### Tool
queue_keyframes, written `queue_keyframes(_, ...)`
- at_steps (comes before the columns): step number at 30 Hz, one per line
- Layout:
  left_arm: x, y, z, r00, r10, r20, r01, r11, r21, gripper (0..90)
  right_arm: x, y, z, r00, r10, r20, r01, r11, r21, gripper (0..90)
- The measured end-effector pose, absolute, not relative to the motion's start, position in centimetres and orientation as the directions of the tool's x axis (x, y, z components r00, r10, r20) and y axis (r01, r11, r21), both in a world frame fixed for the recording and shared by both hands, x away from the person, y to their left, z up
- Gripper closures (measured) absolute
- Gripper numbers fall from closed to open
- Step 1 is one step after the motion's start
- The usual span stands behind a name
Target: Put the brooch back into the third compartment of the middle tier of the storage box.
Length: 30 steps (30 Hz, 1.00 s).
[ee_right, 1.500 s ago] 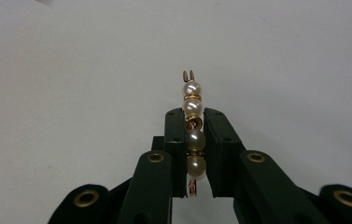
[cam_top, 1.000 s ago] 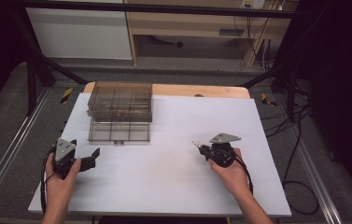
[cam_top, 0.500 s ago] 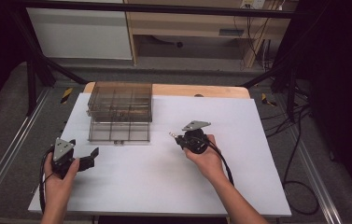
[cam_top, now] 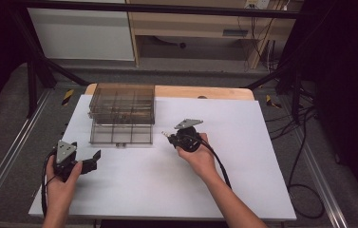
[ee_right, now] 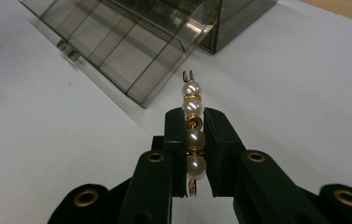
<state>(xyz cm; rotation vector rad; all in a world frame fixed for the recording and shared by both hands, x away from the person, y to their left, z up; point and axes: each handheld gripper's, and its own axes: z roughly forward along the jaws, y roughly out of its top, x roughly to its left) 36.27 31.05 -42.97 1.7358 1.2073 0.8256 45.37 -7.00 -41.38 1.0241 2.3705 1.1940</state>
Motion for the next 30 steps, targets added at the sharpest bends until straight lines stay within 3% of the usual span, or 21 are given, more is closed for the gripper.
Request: queue_keyframes(30,36.3,31.4,-43.1,0.316,0.948,0.043,0.403,-0.176,0.898,5.9,46.8,-1.4,-41.1,-0.724,0.685,0.077,0.45,0.385,0.806,79.8)
